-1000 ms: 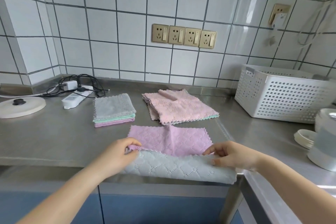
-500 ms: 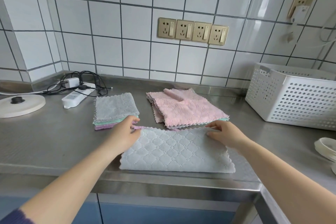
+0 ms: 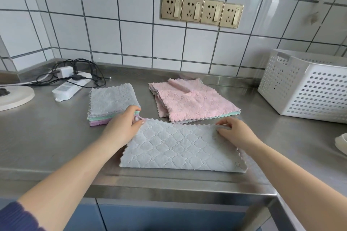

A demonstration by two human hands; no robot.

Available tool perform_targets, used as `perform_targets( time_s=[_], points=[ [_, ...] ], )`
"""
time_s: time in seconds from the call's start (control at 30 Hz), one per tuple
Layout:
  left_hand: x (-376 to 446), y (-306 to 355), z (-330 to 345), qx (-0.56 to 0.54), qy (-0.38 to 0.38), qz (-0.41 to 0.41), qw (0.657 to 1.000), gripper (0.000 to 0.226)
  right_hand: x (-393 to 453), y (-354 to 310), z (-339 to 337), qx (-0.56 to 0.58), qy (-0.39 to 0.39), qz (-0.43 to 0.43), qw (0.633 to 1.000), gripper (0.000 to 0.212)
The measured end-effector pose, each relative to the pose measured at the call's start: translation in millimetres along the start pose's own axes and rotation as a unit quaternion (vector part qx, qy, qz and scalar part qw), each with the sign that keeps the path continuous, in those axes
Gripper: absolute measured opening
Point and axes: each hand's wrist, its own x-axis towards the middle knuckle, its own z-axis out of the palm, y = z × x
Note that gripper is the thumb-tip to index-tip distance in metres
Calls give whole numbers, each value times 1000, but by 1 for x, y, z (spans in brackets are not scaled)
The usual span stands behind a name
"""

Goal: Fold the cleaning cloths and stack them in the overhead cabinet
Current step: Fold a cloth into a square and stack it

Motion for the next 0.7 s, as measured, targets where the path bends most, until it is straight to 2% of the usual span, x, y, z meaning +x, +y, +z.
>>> perform_targets(
  time_s=[0.37, 0.53, 0.7],
  points=[
    [10, -2, 6, 107, 6, 10, 994, 48, 1, -4, 4, -65, 29, 5, 997, 13],
    [13, -4, 9, 119, 10, 5, 993, 44, 2, -3, 5, -66, 37, 8, 997, 19],
    [19, -9, 6, 108, -6, -26, 994, 30, -2, -4, 3, -46, 29, 30, 998, 29]
  ],
)
